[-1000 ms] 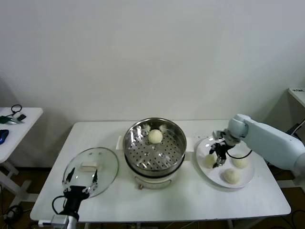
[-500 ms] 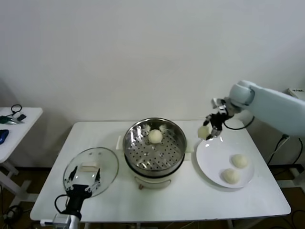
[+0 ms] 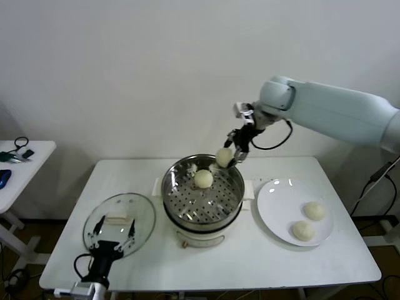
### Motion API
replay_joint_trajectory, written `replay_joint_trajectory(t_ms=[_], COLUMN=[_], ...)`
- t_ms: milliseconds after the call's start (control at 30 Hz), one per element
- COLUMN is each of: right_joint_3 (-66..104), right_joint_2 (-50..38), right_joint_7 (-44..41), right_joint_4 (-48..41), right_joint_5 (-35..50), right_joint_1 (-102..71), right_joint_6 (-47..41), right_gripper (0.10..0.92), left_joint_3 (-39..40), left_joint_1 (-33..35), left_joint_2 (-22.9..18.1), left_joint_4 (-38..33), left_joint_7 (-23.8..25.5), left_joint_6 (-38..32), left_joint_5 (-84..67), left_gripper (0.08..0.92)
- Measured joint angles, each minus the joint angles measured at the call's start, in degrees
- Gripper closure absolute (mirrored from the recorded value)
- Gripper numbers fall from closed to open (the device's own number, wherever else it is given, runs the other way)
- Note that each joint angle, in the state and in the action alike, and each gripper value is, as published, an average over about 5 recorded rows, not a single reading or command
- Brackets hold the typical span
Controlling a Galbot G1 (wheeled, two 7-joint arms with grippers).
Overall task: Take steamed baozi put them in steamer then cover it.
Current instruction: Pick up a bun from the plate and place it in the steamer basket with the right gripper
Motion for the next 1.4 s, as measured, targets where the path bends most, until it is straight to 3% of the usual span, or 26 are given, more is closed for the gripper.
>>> replay_joint_trajectory(t_ms=[400, 867, 1133, 1400], right_joint_3=[-1.45, -2.93, -2.83, -2.25], right_joint_2=[10.61, 14.01, 14.56, 13.07], right_joint_7=[3.5, 3.7, 3.33, 2.14], right_joint_4=[-2.42, -4.43, -5.15, -3.86], right_joint_5=[1.28, -0.97, -1.69, -2.35], right_joint_1=[-4.21, -8.47, -9.16, -8.12], right_joint_6=[-1.78, -1.94, -2.16, -1.7], right_gripper=[0.34, 0.338, 0.215, 0.202], left_joint_3=[-0.41, -0.69, -0.87, -1.02], left_joint_1=[0.23, -0.5, -0.94, -1.02], left_joint_2=[-0.07, -0.21, -0.15, 0.11], left_joint_4=[0.59, 0.51, 0.8, 0.88], left_joint_7=[-0.06, -0.02, -0.01, -0.04], left_joint_6=[-0.51, 0.08, 0.21, 0.48], left_joint_5=[0.0, -0.33, -0.81, -1.76], left_gripper=[0.177, 0.177, 0.177, 0.177])
